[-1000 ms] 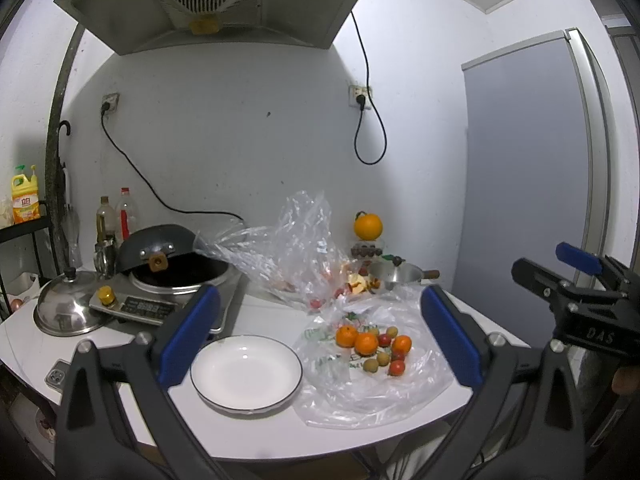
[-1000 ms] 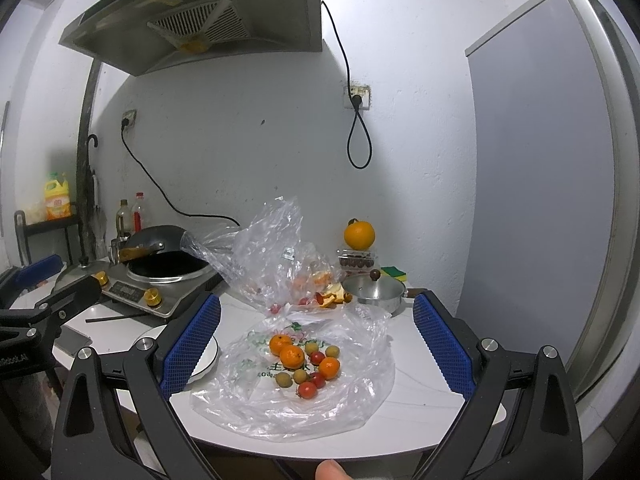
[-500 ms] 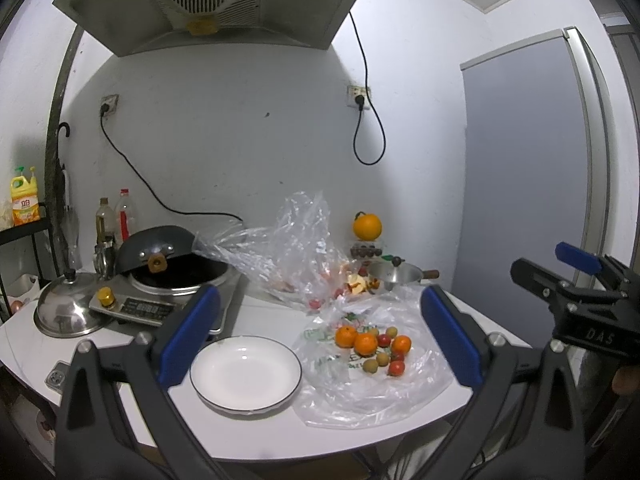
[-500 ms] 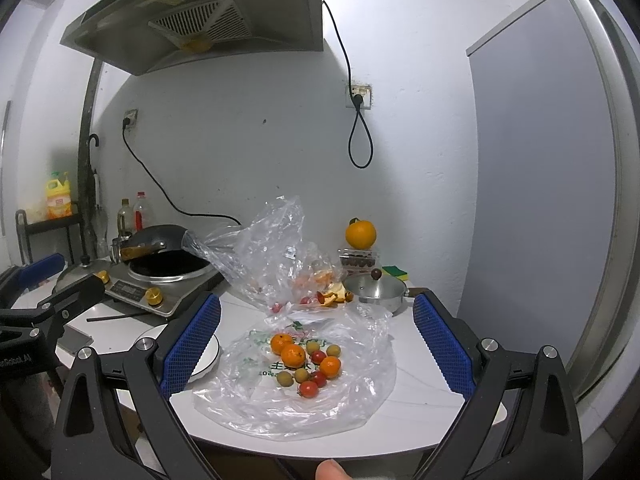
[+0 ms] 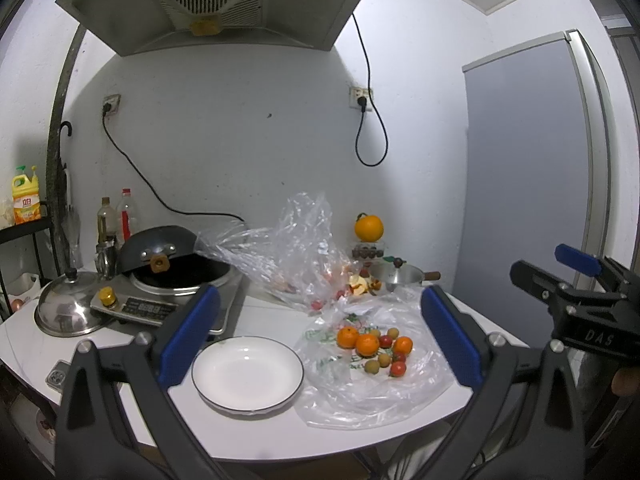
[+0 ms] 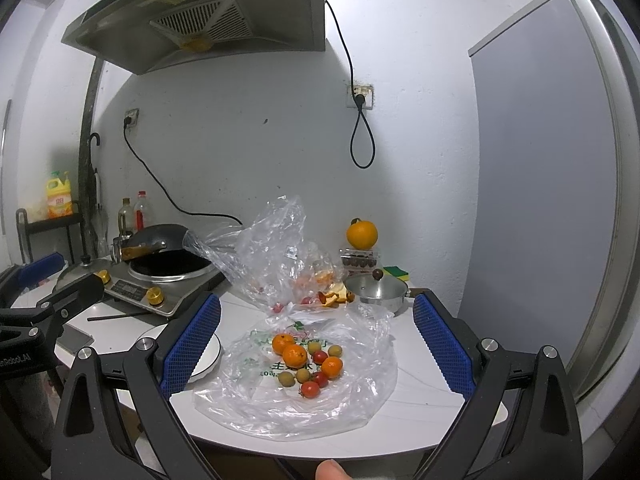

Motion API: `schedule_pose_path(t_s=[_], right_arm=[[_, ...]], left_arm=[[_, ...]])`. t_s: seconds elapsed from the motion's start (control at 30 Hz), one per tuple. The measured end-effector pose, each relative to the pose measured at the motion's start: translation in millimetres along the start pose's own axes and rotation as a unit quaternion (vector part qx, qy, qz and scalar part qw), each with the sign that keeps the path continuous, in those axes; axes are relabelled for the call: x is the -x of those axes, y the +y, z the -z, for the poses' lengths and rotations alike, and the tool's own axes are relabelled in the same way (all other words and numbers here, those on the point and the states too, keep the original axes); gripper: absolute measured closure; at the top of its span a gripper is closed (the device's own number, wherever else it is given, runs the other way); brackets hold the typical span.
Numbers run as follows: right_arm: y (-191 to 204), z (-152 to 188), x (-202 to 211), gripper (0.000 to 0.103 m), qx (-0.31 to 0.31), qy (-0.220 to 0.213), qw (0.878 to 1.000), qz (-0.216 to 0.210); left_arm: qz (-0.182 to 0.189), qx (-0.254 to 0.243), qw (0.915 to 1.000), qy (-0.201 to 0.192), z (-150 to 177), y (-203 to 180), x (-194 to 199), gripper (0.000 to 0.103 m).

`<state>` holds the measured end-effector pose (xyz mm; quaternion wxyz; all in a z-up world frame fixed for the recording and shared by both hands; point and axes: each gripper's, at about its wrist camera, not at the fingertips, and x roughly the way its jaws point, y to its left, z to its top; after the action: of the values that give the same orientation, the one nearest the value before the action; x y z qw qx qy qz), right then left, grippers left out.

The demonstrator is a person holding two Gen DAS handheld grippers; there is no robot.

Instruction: Organize fruits

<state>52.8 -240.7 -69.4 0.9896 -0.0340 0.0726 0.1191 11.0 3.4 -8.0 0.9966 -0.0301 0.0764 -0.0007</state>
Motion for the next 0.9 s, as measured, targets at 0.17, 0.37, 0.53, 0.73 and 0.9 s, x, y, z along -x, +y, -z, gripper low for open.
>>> schedule_pose_path(t_s=[0.17,0.37,0.53,0.73,0.9], right_arm=[[0.3,-0.1,-0.9,0.004,0.001,0.001,1.0,-0.001],[1.9,0.9,-1.0,0.004,0.001,0.003,1.0,-0.002],[-2.2,-3.6,-10.2,0.004,0.0,0.01,1.0,-0.002],[-14.4,-4.1,-27.6,0.004,-0.007,0.031,0.999,0.0],[-29.1,-1.0,-45.4,0.004,-0.009,0.049,0.999,0.005]], left_arm=[[-0.002,0.002,1.0,0.001,-1.3,2.5,-1.7,0.002],[-0.004,0.004,1.0,0.002,-1.8,2.6,-6.3,0.002],[-0.007,0.004,1.0,0.006,-4.0,3.6,-14.4,0.002],[-0.013,-0.006,0.9997,0.022,-1.5,1.2,-33.7,0.002],[-0.023,-0.024,0.9988,0.037,2.0,-6.7,-54.1,0.002]])
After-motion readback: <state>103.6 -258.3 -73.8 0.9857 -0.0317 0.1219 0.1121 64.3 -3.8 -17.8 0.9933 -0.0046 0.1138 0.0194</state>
